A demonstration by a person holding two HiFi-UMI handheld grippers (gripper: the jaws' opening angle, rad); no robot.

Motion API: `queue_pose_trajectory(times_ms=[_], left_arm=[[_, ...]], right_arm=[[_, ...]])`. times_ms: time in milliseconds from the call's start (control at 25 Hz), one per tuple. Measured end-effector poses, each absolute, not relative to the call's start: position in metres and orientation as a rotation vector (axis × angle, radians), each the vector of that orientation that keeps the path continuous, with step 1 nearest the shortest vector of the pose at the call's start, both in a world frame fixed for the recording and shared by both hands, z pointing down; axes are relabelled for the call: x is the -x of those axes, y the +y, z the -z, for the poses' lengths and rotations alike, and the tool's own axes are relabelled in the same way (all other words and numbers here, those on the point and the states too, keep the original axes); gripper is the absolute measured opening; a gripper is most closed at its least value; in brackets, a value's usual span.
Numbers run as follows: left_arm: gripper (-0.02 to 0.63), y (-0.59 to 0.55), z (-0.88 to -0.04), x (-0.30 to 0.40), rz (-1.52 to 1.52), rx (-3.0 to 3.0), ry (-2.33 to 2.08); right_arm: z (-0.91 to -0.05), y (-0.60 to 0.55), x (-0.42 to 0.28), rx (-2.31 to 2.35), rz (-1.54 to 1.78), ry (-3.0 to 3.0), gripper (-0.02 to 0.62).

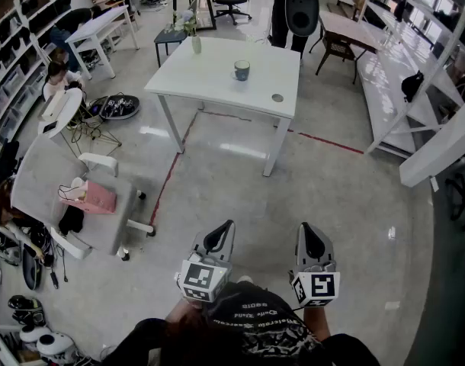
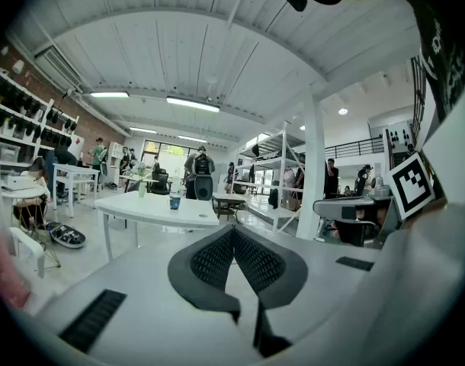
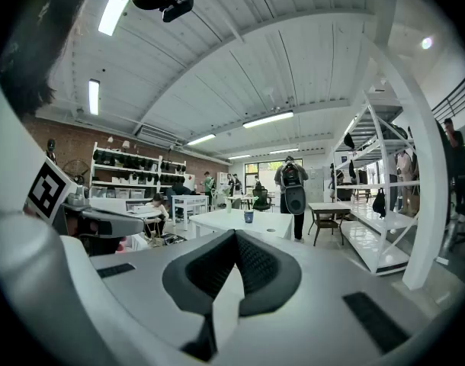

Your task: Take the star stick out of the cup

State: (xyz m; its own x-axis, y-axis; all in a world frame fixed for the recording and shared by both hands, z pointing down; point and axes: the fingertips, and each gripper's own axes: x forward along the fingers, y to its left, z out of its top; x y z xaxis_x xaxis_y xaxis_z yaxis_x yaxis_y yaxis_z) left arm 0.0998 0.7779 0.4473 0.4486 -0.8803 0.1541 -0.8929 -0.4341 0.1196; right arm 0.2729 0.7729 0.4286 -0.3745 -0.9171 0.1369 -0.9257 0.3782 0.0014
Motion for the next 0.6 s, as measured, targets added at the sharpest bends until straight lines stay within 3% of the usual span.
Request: queue_pose_trajectory(times_ms=[600], left_arm=[[0.018,0.792,-0.44,-0.095,-0.11,-2.507,-1.549]], right_arm=[[-0.434,0.786,-0.261,-1.649,-0.271,-2.567,0.011]])
